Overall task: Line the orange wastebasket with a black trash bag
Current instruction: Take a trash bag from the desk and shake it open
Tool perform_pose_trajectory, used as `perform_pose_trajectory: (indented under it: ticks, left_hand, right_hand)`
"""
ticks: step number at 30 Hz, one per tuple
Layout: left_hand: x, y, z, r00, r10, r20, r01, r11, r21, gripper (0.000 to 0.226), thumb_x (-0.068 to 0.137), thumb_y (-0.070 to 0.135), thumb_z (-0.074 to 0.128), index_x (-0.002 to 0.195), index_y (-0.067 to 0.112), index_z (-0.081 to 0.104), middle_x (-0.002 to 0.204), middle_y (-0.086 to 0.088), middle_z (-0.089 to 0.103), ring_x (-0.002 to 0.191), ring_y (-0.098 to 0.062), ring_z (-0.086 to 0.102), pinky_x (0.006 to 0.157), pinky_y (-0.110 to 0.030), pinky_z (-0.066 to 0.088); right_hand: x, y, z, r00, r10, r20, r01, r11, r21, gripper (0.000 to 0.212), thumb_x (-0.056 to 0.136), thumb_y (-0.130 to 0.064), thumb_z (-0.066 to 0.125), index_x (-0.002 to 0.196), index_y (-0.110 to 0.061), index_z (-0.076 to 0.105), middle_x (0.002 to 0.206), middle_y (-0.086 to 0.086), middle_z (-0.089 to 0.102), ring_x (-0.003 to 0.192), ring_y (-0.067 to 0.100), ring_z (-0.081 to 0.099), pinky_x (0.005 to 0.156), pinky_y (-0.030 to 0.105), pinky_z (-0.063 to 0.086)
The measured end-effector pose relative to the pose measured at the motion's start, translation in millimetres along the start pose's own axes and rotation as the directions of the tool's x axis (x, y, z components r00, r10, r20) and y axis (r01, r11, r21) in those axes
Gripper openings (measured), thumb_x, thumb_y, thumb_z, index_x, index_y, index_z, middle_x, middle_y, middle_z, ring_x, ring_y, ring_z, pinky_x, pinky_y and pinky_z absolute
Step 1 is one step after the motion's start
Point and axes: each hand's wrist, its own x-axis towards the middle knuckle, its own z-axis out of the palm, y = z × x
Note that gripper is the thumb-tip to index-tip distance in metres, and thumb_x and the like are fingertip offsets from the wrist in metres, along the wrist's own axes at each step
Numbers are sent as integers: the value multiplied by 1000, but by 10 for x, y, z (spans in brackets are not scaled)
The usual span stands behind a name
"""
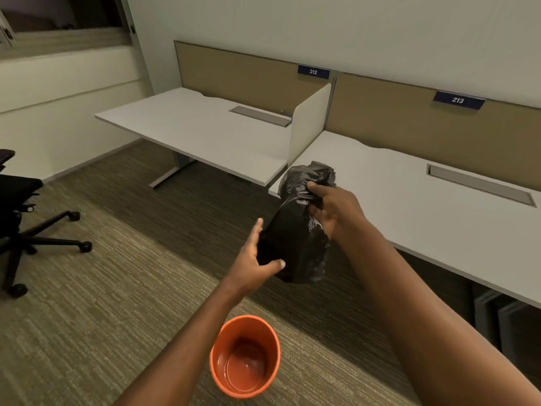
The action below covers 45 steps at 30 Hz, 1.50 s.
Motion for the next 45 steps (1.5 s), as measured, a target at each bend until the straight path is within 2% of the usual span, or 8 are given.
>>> perform_pose_trajectory:
  ticks: [4,8,13,17,20,28,40,45]
  left_hand:
    - [78,235,74,1000,-17,-2,16,993,-117,26,93,4,63,119,4,68,106,-8,75,98,-20,70,77,-22,58]
    - [135,387,-4,983,-161,-91,105,892,-440,12,92,13,67,102,10,73,92,-7,78,85,-19,71,70,-28,58]
    - [204,455,-124,961,-245,-127,117,779,-616,24,89,21,72,111,11,72,101,-15,78,91,-29,76,71,-36,62]
    - [238,475,-159,928,-298,-224,83,750,-656,24,88,27,73,109,13,71,92,-10,80,84,-26,78,64,-34,61]
    - [214,469,-247,928,-297,-225,94,770,-631,22,86,33,74,100,17,74,87,-6,80,81,-22,78,64,-34,60]
    - [123,338,-453,863,-386,-326,119,783,-610,19,93,28,66,79,16,62,53,3,61,35,-9,48,35,-23,39]
    - [-129,-4,-660,713,-477,-515,194,839,-509,20,96,30,56,89,13,65,62,-3,63,48,-16,53,47,-27,40]
    - [-199,124,-628,622,209,-754,133,921,365,43,90,34,64,128,18,51,112,3,52,94,-13,54,74,-30,46]
  right_hand:
    - [-17,-155,52,999,-41,25,40,999,29,34,91,-22,73,117,-2,65,113,15,72,100,27,70,82,34,62]
    - [-97,-95,-125,881,-469,62,389,642,-661,81,83,-67,64,143,-16,46,129,1,57,120,22,57,95,36,50]
    - [-419,406,-362,858,-73,508,486,437,-757,89,67,-86,63,139,-35,49,114,-19,57,105,3,58,75,19,47]
    - [-407,675,-403,871,-6,490,472,285,-834,26,84,-47,73,107,-36,66,94,-16,68,81,0,66,67,18,50]
    - [-403,649,-438,882,-68,466,458,356,-815,4,91,-37,68,90,-34,71,80,-6,74,70,1,70,66,22,57]
    - [-302,379,-502,924,-79,374,324,680,-657,53,97,-53,54,97,-3,71,91,15,78,87,30,76,93,51,56]
    - [-79,321,-577,997,2,-71,-12,992,-128,31,100,-41,56,105,-12,67,63,0,69,52,13,63,43,25,52]
    - [-108,308,-486,996,-34,-78,22,989,-149,32,94,-48,64,100,-17,67,86,3,80,83,19,73,67,34,63]
